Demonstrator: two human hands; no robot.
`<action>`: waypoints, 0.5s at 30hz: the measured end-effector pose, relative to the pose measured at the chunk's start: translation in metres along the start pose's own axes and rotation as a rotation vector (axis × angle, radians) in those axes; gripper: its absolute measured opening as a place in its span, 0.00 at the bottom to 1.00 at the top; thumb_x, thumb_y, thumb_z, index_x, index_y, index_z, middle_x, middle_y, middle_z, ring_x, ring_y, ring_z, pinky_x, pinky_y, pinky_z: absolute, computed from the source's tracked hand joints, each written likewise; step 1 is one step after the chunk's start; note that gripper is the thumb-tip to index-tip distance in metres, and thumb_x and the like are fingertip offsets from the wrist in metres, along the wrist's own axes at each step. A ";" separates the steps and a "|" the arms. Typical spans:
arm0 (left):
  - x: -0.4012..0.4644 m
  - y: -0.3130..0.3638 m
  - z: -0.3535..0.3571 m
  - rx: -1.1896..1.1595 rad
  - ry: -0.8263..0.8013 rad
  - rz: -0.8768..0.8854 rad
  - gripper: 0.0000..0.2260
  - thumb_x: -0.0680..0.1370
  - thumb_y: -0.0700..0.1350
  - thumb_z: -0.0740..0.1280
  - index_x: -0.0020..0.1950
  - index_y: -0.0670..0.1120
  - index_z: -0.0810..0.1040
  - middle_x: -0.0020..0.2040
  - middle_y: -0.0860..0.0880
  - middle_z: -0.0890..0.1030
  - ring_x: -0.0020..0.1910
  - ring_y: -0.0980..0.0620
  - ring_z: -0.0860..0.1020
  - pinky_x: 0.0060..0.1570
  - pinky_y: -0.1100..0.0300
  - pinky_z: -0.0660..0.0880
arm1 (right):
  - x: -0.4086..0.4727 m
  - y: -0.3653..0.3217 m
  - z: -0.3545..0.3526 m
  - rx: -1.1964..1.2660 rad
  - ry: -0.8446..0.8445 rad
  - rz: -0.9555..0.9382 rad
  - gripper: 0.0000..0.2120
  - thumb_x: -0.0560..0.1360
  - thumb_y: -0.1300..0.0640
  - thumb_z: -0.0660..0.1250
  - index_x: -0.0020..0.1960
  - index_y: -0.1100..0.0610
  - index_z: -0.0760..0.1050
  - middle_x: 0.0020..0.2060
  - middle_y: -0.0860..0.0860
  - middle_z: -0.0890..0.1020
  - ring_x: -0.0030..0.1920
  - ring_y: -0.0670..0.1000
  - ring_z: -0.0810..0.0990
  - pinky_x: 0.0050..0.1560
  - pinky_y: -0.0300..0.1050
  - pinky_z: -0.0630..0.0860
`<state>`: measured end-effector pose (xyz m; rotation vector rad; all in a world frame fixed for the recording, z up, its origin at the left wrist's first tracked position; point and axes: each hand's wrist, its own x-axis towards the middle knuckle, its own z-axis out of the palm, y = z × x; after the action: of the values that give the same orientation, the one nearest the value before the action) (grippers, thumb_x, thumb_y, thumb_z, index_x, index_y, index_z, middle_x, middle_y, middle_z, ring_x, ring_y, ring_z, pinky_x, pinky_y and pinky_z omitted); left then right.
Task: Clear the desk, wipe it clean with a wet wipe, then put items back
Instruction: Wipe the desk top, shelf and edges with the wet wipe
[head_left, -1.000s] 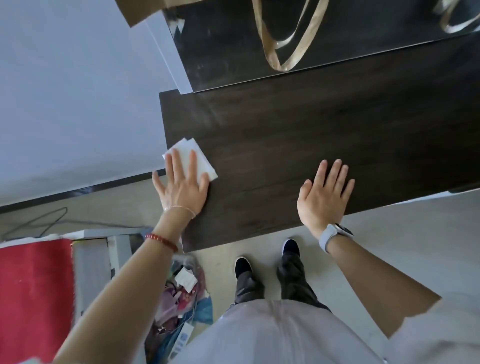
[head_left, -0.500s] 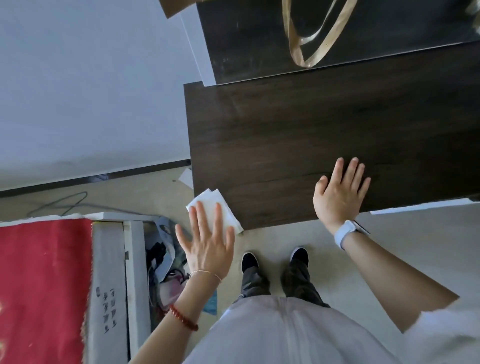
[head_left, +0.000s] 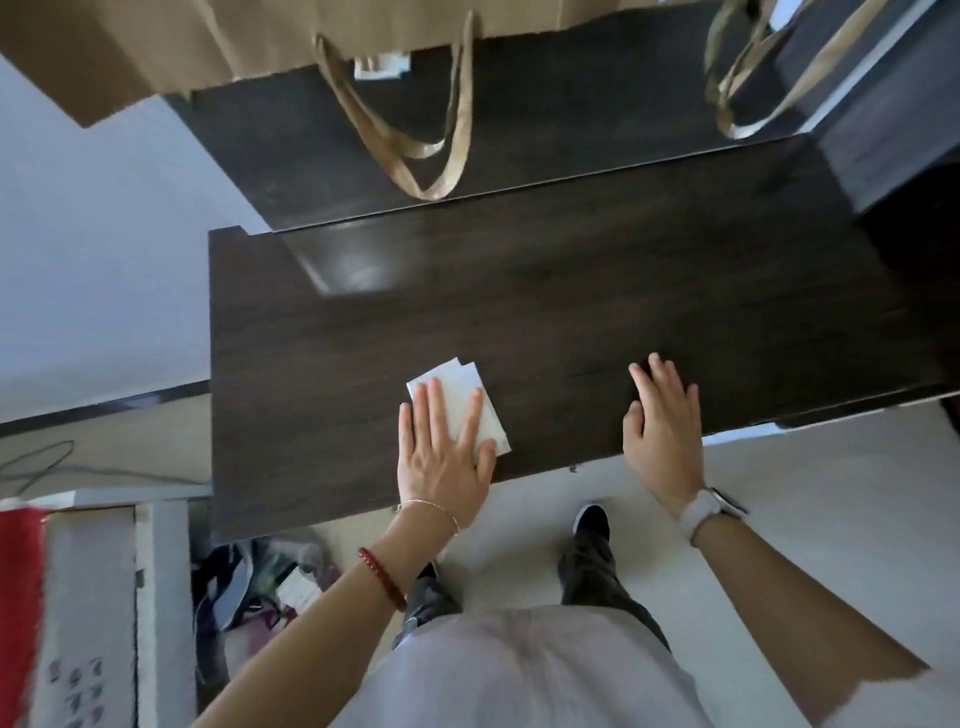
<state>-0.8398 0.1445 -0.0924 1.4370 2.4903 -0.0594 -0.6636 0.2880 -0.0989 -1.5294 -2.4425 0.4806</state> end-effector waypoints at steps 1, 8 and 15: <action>0.012 0.022 -0.001 0.007 0.004 0.004 0.29 0.75 0.57 0.39 0.74 0.47 0.50 0.75 0.36 0.52 0.74 0.36 0.50 0.69 0.44 0.41 | 0.008 0.019 -0.007 -0.003 0.008 0.009 0.20 0.74 0.69 0.61 0.65 0.62 0.69 0.68 0.62 0.67 0.71 0.61 0.62 0.69 0.62 0.56; 0.078 0.123 -0.004 0.024 0.078 -0.020 0.29 0.73 0.51 0.49 0.68 0.33 0.62 0.69 0.32 0.64 0.69 0.35 0.63 0.69 0.44 0.54 | 0.057 0.122 -0.047 0.009 0.014 0.039 0.20 0.74 0.68 0.61 0.65 0.60 0.69 0.69 0.59 0.68 0.71 0.58 0.62 0.70 0.57 0.54; 0.119 0.198 -0.011 0.029 0.006 0.081 0.29 0.75 0.53 0.46 0.72 0.39 0.57 0.72 0.35 0.59 0.72 0.36 0.58 0.70 0.43 0.51 | 0.074 0.164 -0.058 0.023 0.071 0.079 0.21 0.73 0.67 0.63 0.66 0.63 0.68 0.67 0.61 0.70 0.69 0.60 0.65 0.68 0.57 0.55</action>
<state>-0.7287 0.3475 -0.0924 1.5504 2.4430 -0.0757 -0.5393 0.4305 -0.1074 -1.6102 -2.3237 0.4587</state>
